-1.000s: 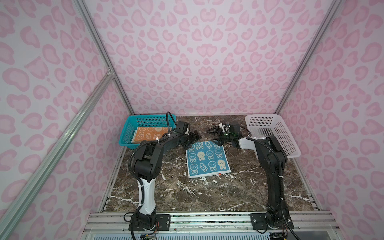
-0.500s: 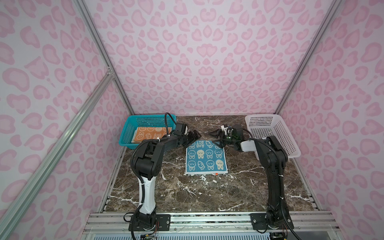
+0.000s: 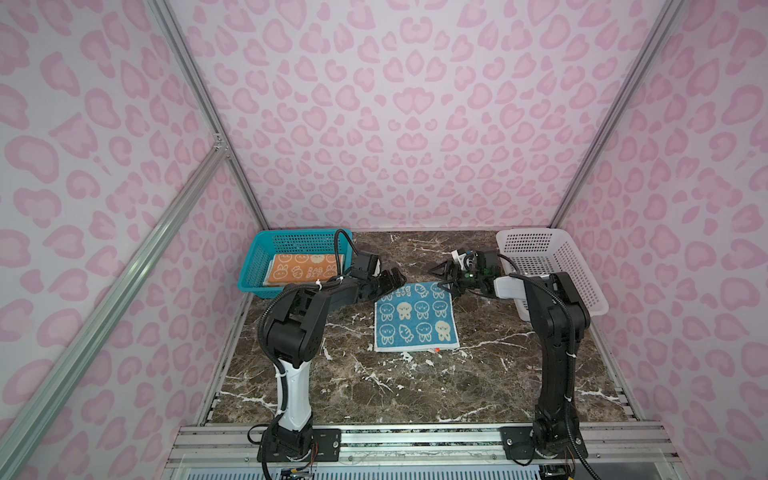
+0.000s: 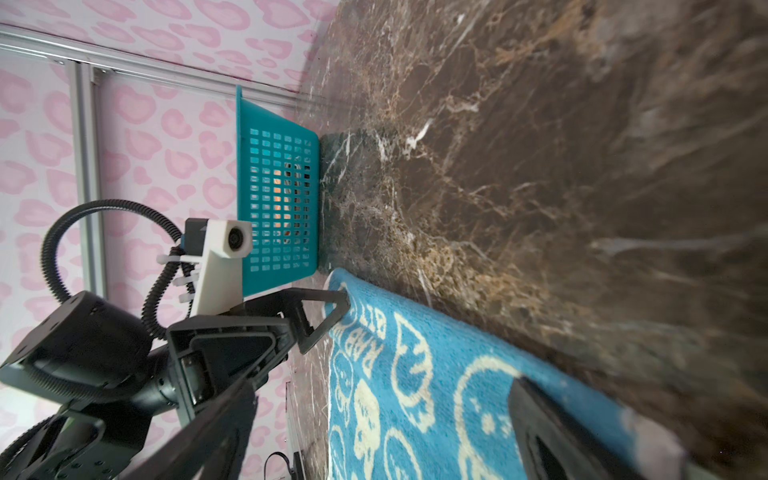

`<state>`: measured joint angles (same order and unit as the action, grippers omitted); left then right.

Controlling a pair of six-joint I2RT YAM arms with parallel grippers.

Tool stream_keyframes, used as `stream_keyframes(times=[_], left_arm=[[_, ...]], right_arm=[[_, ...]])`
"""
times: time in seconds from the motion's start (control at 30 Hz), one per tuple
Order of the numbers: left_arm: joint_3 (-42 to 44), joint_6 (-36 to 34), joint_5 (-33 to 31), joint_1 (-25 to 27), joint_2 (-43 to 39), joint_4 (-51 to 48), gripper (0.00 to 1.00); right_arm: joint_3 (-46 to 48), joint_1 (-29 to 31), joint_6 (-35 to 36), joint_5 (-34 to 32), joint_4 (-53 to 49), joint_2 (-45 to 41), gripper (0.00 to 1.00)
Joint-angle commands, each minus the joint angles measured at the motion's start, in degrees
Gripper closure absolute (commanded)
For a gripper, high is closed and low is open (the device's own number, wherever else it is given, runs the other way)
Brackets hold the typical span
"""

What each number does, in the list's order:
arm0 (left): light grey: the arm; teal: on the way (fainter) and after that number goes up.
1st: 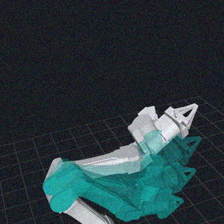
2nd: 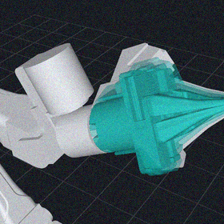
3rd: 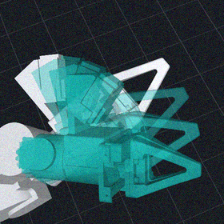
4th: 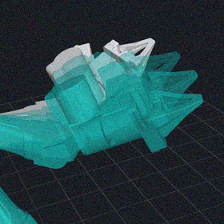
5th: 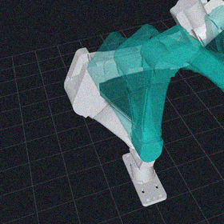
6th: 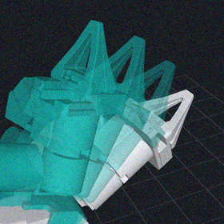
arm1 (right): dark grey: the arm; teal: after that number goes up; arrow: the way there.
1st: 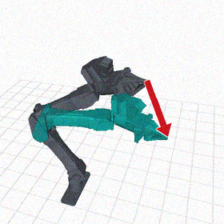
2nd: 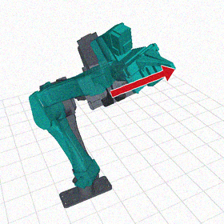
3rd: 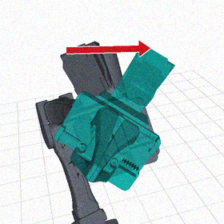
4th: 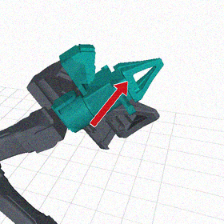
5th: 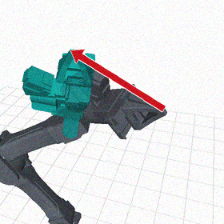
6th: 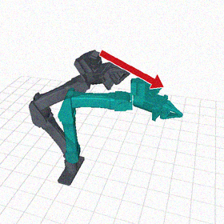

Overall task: Fold and stack the towels
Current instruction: 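Lower both grippers and pinch the far corners of the folded towel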

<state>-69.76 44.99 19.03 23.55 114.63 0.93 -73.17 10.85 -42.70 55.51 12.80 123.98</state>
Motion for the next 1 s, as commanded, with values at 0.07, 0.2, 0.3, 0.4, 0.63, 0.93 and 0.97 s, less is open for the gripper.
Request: stream_keyframes(times=[0.07, 0.2, 0.3, 0.4, 0.63, 0.93, 0.97], left_arm=[[-0.3, 0.1, -4.9, 1.5, -2.5, -15.8, 0.02], [-4.9, -3.1, -8.2, 1.4, -5.2, -21.6, 0.02], [-9.7, -6.4, -10.4, 1.3, -5.8, -26.0, 0.02], [-12.9, -8.9, -10.8, 1.1, -5.0, -29.4, 0.02], [-15.4, -13.1, -11.6, -0.6, -3.5, -34.4, 0.02], [-14.3, -15.3, -9.4, -0.9, -2.6, -35.1, 0.02], [-14.3, -15.6, -9.1, -0.9, -2.4, -35.3, 0.02]], right_arm=[[-2.5, 0.3, 11.2, -9.5, -22.4, -4.2, 0.02], [-6.4, 0.8, 17.3, -15.9, -34.4, -8.1, 0.02], [-10.2, 1.4, 22.0, -22.5, -42.1, -8.8, 0.02], [-15.2, 2.0, 26.1, -25.9, -47.9, -6.5, 0.02], [-24.4, 4.5, 31.5, -32.8, -55.3, 0.1, 0.08], [-33.9, 7.5, 34.6, -37.3, -60.5, 8.3, 0.27], [-34.2, 7.6, 34.7, -37.3, -60.5, 8.9, 0.29]])
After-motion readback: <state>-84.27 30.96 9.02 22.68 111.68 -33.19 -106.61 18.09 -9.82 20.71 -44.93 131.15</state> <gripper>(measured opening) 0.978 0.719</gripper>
